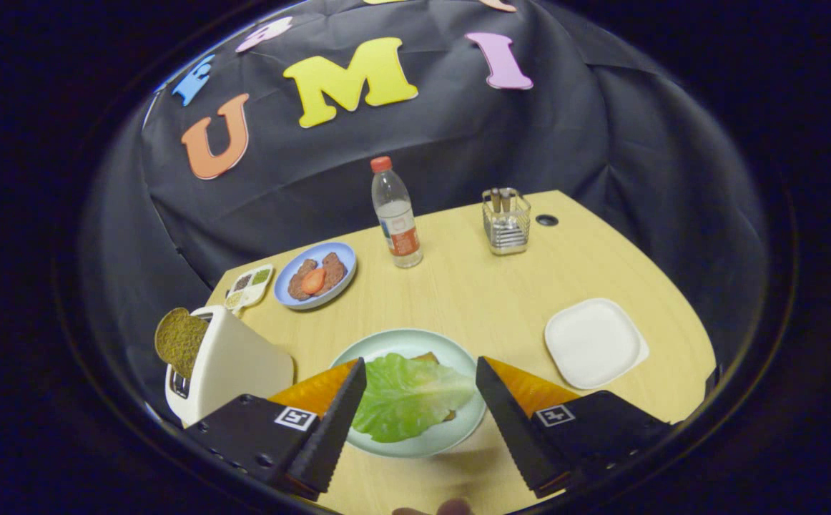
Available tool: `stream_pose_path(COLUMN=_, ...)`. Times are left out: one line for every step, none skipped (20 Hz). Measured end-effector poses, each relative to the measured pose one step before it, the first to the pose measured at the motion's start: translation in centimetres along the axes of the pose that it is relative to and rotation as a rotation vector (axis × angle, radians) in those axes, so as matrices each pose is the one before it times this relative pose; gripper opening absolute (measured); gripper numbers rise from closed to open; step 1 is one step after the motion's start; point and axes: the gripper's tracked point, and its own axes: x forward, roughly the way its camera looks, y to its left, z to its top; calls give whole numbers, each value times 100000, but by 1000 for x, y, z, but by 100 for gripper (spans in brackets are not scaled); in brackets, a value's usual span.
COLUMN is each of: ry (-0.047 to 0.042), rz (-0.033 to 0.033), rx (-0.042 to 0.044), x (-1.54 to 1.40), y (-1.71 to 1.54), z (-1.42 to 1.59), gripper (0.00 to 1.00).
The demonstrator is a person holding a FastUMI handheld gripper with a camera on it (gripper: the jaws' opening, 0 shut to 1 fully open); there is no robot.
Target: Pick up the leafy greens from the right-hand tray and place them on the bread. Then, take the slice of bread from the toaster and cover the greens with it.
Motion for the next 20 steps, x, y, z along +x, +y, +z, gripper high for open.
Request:
stream_pose_path(ry=-2603, rz=-431, rx=-2899, x=-888, y=24, z=558, gripper=96)
stream_pose_path(ry=-2269, rz=-428, rx=-2912, x=-1000, y=24, z=683, gripper=96)
stream_pose_path(ry=-2556, rz=457, rx=-2351, x=-1133, y=237, z=741, gripper=96)
stream_pose_path(ry=-2710, rz=137, rx=-2271, x=-1207, y=334, z=953, gripper=97)
stream_pose_path(ry=-3244, rz=231, rx=-1741, x=-1191, y=392, z=896, gripper=97)
stream_pose_path(ry=-3031, rz=36, rx=-1818, x=-1169, y=552, z=968, gripper=96)
stream_pose_path(ry=-2587, rz=93, rx=-1584, x=-1101, y=557, z=888, gripper=96)
stream_pose_path(ry=-2401, rz=269, rx=-1060, x=-1017, y=795, z=997, gripper=96)
stream_pose_path(ry=-2011, rz=410, rx=-278, x=-1021, y=942, z=788, gripper=96)
stream_pose_path(ry=-1370, rz=515, rx=40, x=-881, y=1107, z=840, gripper=96)
stream_pose_path(ry=-1401, rz=1147, rx=363, x=-626, y=1337, z=586, gripper=96)
stream_pose_path(ry=-285, rz=938, rx=482, x=-402, y=1546, z=394, gripper=96)
stream_pose_path(ry=635, rz=1454, rx=106, x=-173, y=1522, z=-193, gripper=96)
stream_pose_path(ry=1380, rz=1812, rx=-214, x=79, y=1682, z=-310, gripper=96)
stream_pose_path(ry=1351, rz=1861, rx=-571, x=86, y=1733, z=-354, gripper=96)
stream_pose_path(ry=876, rz=1714, rx=-689, x=186, y=1838, z=-301, gripper=96)
stream_pose_path(ry=1191, rz=1211, rx=-740, x=418, y=1725, z=-459, gripper=96)
stream_pose_path(ry=1949, rz=1101, rx=-900, x=505, y=1820, z=-635, gripper=96)
stream_pose_path(ry=1641, rz=1314, rx=-1288, x=530, y=1711, z=-648, gripper=96)
stream_pose_path(ry=1455, rz=1611, rx=-1490, x=556, y=1741, z=-461, gripper=96)
